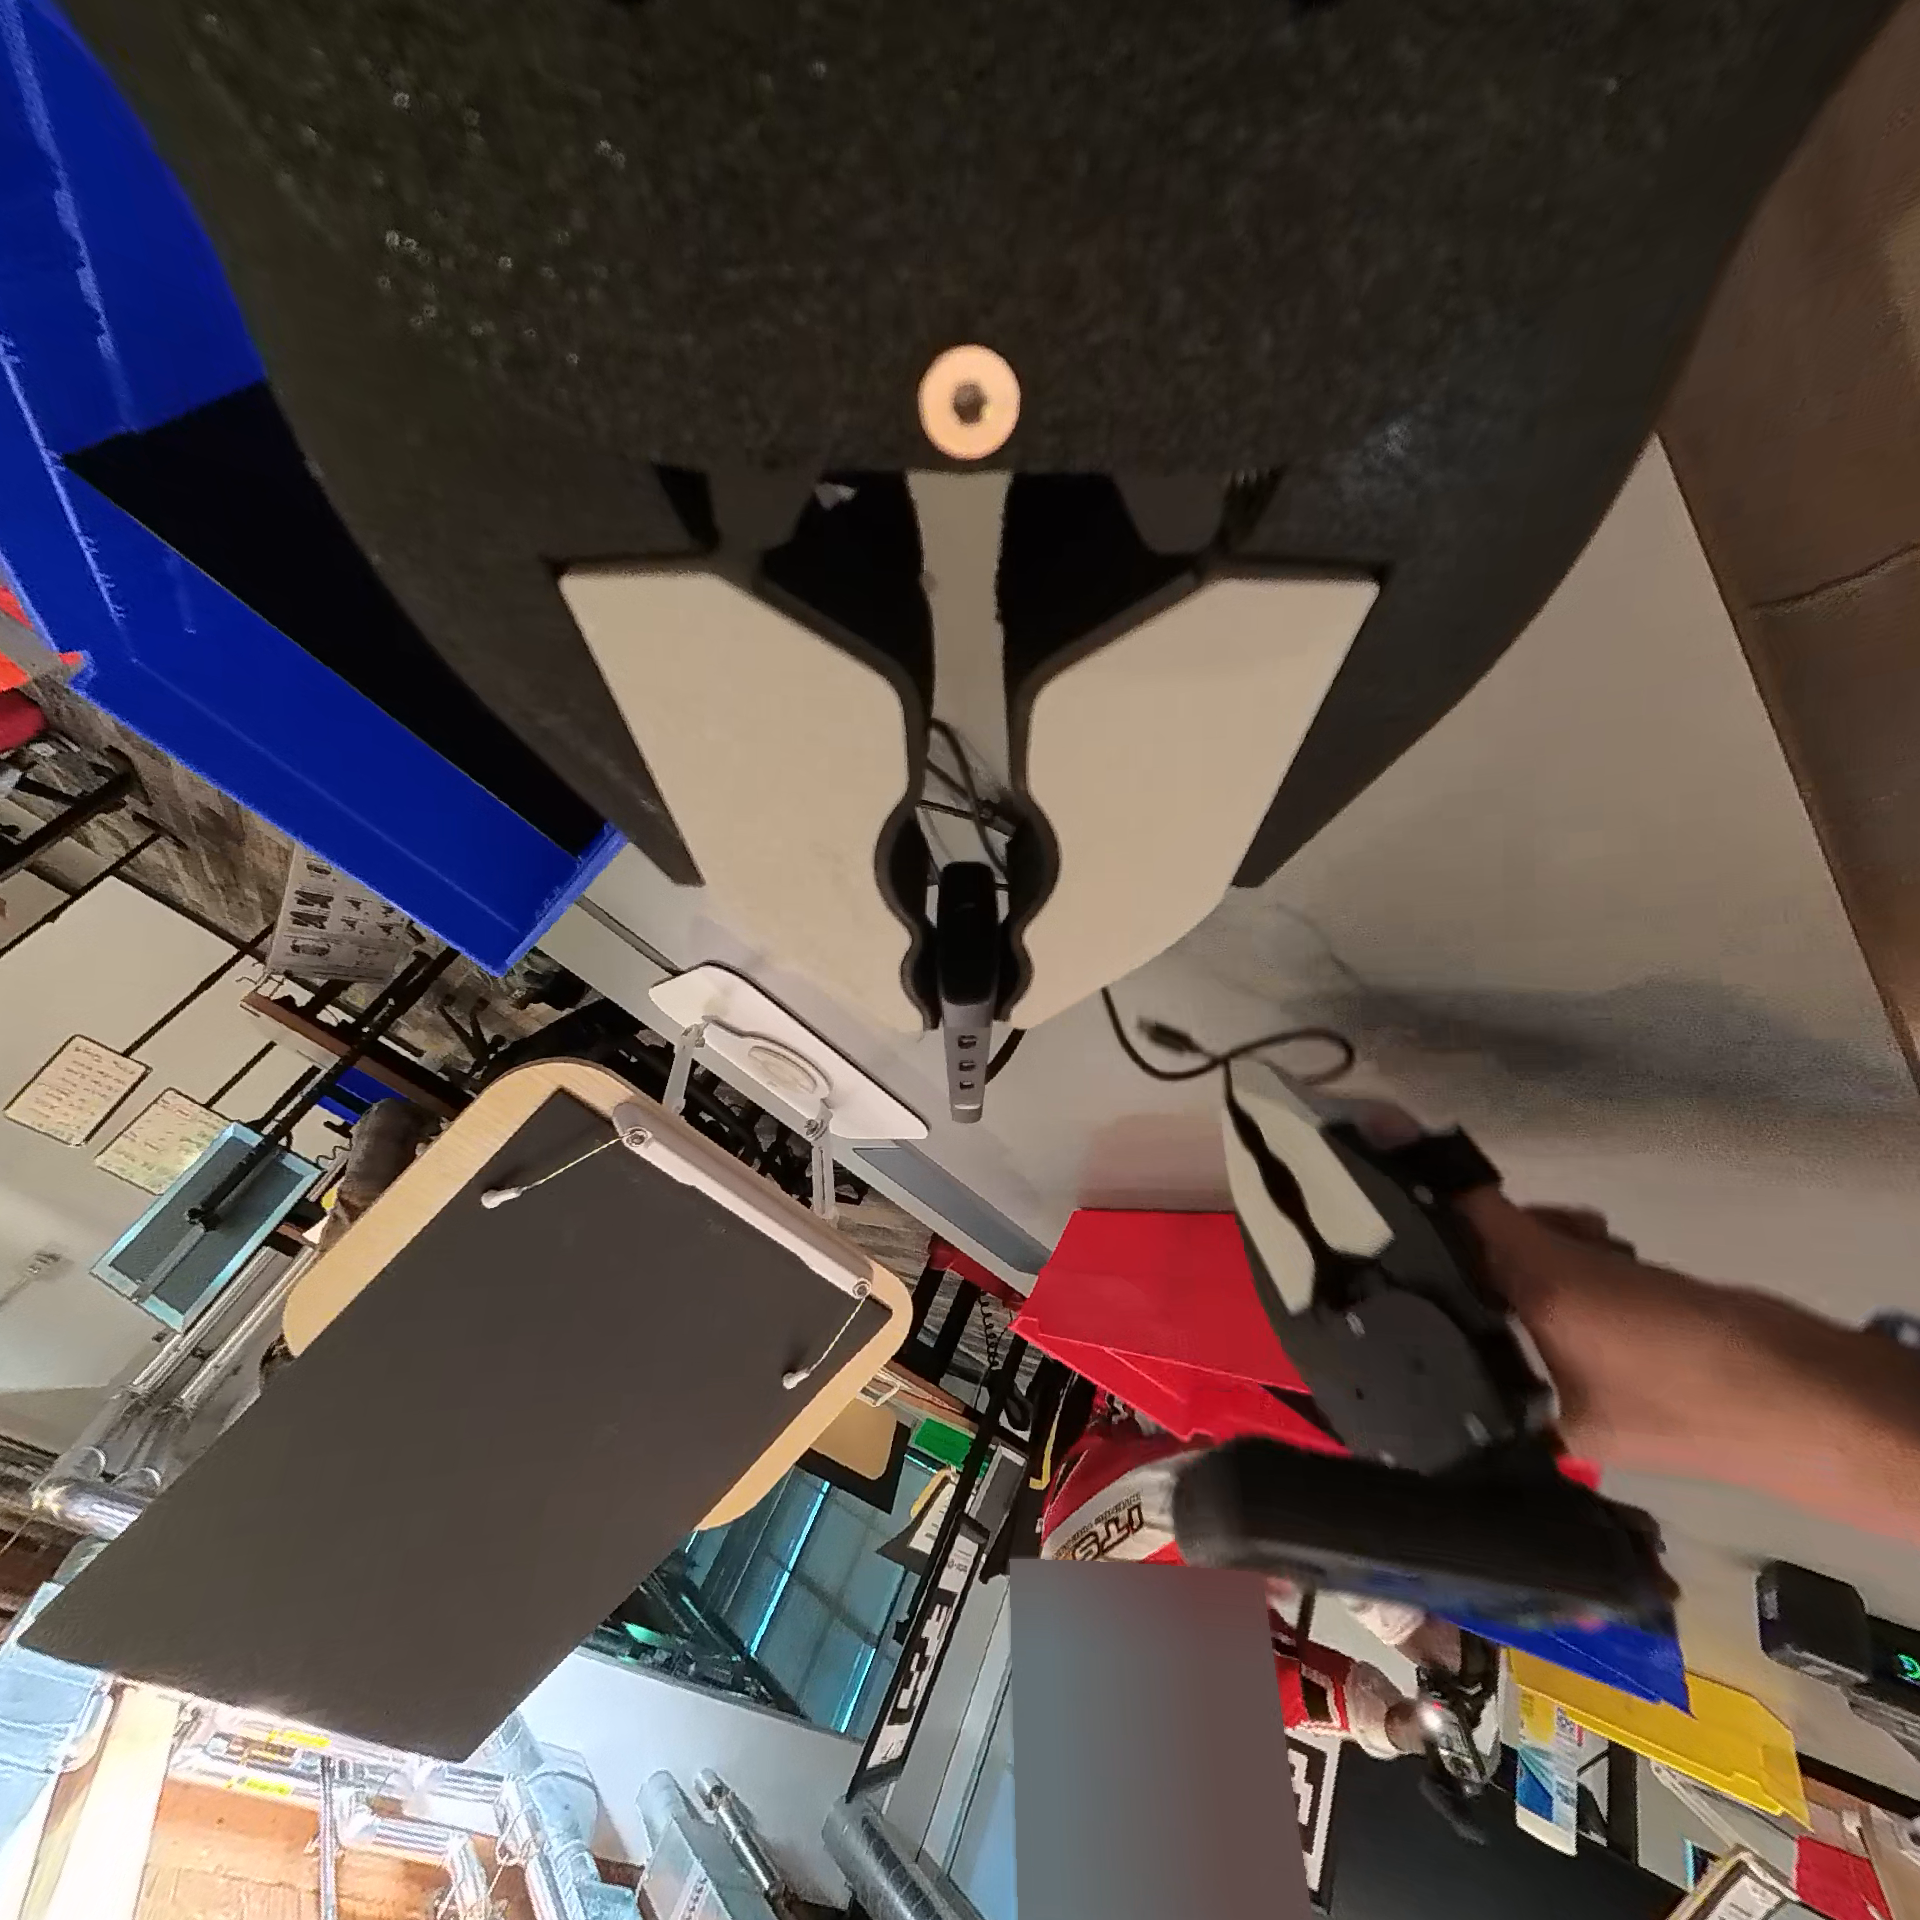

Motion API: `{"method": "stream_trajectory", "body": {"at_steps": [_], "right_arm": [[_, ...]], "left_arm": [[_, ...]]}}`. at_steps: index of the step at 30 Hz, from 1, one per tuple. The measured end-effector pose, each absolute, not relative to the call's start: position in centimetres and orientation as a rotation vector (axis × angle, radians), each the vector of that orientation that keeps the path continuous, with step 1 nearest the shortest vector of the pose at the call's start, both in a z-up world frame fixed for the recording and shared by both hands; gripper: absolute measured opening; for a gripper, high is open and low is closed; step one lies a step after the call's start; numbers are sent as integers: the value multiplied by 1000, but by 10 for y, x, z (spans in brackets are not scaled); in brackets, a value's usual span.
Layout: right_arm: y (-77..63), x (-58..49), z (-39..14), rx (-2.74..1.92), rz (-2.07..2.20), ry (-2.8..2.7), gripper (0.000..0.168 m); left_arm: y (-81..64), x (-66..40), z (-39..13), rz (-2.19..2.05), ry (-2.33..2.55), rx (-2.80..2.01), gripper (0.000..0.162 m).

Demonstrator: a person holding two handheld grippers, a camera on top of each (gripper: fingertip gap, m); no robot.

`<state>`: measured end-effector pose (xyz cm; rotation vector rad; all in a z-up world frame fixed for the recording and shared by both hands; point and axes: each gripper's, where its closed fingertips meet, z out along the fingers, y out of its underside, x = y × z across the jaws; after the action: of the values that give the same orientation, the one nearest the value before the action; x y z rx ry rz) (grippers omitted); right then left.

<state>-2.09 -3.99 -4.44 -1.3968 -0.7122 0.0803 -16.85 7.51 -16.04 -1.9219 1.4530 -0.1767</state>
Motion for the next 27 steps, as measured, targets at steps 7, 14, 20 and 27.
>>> {"method": "stream_trajectory", "body": {"at_steps": [7,14,20,27], "right_arm": [[-31,-32,-57,-1384,-121,-829,9],[4,-85,-45,-1205,-400,-999,9],[15,-128,-51,-1033,-455,-1148,9],[11,-137,-55,-1027,-421,-1188,9]], "left_arm": [[100,-243,-48,-113,1395,-1709,2],[27,-202,-29,-939,1436,-1830,2],[17,-195,-56,-1347,1365,-1977,2],[-8,-192,-67,-1472,1407,-2003,2]]}}
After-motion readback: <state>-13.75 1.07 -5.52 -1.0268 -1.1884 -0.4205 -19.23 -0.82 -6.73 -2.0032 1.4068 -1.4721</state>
